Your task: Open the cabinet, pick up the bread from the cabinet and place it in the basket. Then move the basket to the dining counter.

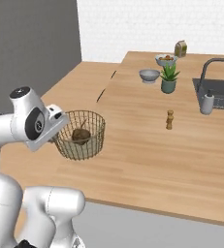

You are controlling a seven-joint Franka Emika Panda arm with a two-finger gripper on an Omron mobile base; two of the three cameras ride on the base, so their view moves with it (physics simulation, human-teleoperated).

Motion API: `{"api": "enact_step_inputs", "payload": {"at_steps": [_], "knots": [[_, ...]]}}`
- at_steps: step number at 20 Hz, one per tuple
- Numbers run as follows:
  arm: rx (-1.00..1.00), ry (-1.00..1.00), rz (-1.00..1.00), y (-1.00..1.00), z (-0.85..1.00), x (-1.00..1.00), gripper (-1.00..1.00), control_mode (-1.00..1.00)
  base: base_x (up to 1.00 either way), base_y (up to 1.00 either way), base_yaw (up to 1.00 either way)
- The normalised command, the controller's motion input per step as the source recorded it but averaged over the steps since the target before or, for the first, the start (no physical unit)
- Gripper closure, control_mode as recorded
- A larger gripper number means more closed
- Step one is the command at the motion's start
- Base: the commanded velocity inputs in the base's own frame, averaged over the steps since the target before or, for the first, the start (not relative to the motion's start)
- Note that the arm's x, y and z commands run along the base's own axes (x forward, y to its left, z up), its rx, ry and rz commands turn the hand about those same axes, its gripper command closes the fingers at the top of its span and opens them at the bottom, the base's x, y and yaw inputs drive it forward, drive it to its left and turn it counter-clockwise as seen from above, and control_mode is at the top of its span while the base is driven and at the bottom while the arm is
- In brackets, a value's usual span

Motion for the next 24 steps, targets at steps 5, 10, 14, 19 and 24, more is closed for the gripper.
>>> {"api": "enact_step_inputs", "payload": {"at_steps": [5,10,14,19,24], "knots": [[0.01,0.07,0.05,-0.39,0.00,1.00,1.00,-1.00,0.00,0.00,0.00],[0.00,0.05,0.03,-0.48,0.00,1.00,1.00,-1.00,0.00,0.00,0.00],[0.00,0.02,0.06,-0.46,-0.14,1.00,1.00,-1.00,0.00,0.00,0.00],[0.03,0.00,0.09,-0.44,-0.18,1.00,1.00,-1.00,0.00,0.00,0.00],[0.01,0.02,0.10,-0.12,-0.38,0.87,1.00,-1.00,0.00,0.00,0.00]]}}
